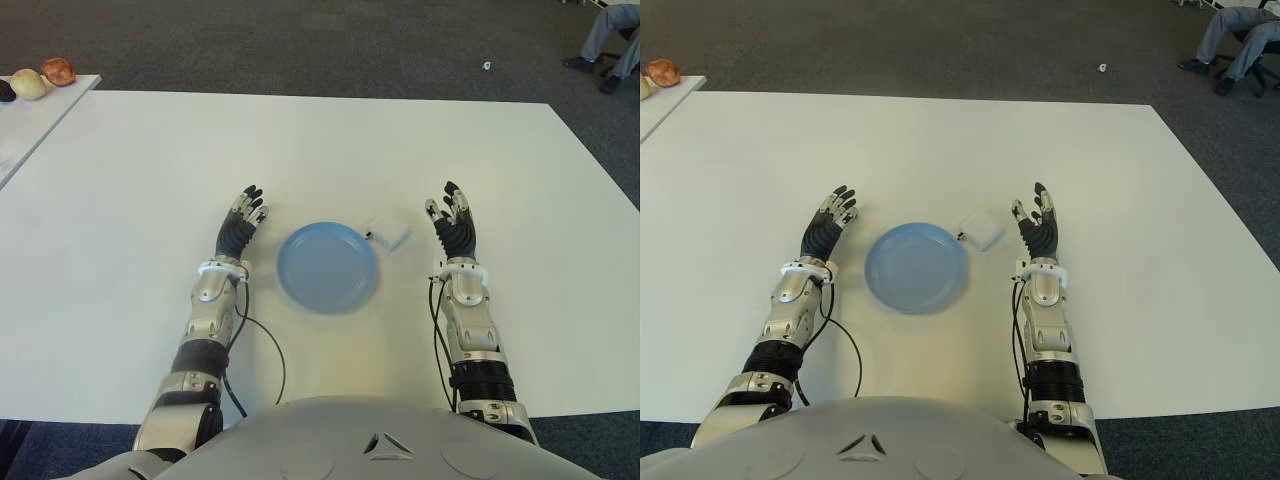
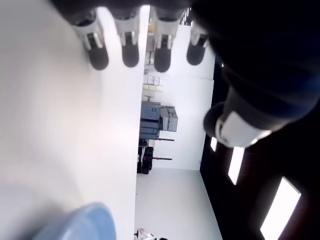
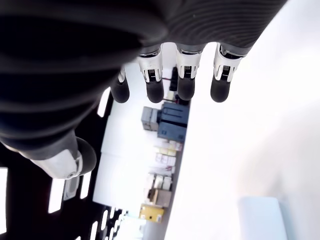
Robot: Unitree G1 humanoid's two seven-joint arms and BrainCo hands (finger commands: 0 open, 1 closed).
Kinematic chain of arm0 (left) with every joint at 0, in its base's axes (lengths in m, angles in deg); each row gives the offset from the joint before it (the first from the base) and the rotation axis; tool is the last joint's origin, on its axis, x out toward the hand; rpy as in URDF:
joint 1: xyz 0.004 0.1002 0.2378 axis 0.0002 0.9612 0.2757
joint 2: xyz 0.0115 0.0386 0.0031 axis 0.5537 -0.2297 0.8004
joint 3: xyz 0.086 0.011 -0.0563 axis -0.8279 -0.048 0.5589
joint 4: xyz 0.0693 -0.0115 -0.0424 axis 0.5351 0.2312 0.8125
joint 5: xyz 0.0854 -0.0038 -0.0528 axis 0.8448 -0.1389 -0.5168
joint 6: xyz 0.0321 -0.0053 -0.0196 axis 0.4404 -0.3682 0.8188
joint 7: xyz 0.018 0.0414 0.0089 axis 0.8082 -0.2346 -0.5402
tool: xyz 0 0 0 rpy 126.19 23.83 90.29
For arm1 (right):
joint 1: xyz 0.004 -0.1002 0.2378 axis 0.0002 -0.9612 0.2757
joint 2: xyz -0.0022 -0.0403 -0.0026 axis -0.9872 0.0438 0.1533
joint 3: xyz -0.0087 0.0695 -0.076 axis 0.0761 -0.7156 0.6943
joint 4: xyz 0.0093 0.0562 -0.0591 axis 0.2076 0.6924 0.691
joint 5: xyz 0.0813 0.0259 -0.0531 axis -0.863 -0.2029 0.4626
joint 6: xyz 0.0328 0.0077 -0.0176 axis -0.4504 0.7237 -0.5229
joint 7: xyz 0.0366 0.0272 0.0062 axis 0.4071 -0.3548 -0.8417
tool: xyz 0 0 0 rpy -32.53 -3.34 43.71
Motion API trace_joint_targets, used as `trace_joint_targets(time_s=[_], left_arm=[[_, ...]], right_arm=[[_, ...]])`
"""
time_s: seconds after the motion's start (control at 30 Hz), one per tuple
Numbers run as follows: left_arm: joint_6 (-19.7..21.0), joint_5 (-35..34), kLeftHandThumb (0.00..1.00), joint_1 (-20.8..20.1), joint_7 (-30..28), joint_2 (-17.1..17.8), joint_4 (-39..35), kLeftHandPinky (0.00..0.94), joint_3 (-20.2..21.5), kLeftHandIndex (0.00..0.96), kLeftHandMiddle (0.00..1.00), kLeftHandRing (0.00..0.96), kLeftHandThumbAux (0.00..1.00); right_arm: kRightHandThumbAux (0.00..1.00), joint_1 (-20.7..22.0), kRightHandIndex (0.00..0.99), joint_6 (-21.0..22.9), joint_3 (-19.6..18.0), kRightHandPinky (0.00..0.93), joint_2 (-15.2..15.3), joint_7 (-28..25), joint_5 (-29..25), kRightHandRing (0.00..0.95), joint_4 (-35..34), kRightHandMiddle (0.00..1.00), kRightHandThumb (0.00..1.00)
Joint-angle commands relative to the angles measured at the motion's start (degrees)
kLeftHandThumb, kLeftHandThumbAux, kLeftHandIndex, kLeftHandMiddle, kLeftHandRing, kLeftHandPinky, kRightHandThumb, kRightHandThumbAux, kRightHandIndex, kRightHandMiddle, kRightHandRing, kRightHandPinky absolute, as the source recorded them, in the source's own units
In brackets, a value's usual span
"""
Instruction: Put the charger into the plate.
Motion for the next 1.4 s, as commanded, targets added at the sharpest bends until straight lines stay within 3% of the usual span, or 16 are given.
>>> trace_joint_targets(time_s=[0.03, 0.37, 0.63, 0.83, 1.1, 1.4], left_arm=[[0.0, -0.7, 0.0, 3.0, -1.3, -0.5, -0.9, 0.099, -0.2, 0.045, 0.094, 0.079, 0.609], [-0.6, -1.6, 0.0, 5.9, -2.7, -0.8, -2.9, 0.092, -0.5, 0.039, 0.085, 0.073, 0.602], [-0.1, -2.2, 0.0, 6.8, -3.4, -0.9, -3.7, 0.089, -0.6, 0.036, 0.08, 0.067, 0.616], [0.4, -2.9, 0.0, 7.2, -4.9, -0.7, -4.0, 0.085, -0.9, 0.027, 0.066, 0.057, 0.648], [0.7, -2.5, 0.0, 7.6, -5.3, -0.6, -4.6, 0.081, -1.1, 0.017, 0.054, 0.05, 0.661], [1.3, -1.5, 0.0, 8.1, -4.3, -0.8, -5.6, 0.074, -1.4, 0.013, 0.053, 0.047, 0.655]], right_arm=[[0.456, 2.7, 0.0, 1.7, 0.7, 0.055, 2.5, -1.0, 1.8, 0.004, 1.9, 0.004, 0.433], [0.431, 4.5, 0.0, 0.7, 3.1, 0.042, 5.9, -1.9, 5.2, 0.0, 3.4, 0.0, 0.483], [0.435, 5.3, 0.0, 1.3, 5.6, 0.012, 8.4, -2.9, 8.6, 0.0, 4.1, 0.0, 0.465], [0.334, 6.3, 0.0, 0.9, 8.2, 0.001, 10.3, -3.9, 11.6, 0.0, 5.6, 0.0, 0.438], [0.193, 7.1, 0.0, 1.9, 13.7, 0.0, 14.4, -4.3, 20.0, 0.0, 6.7, 0.0, 0.408], [0.156, 9.4, 0.0, 3.9, 20.3, 0.0, 17.6, -6.6, 27.8, 0.0, 13.0, 0.0, 0.349]])
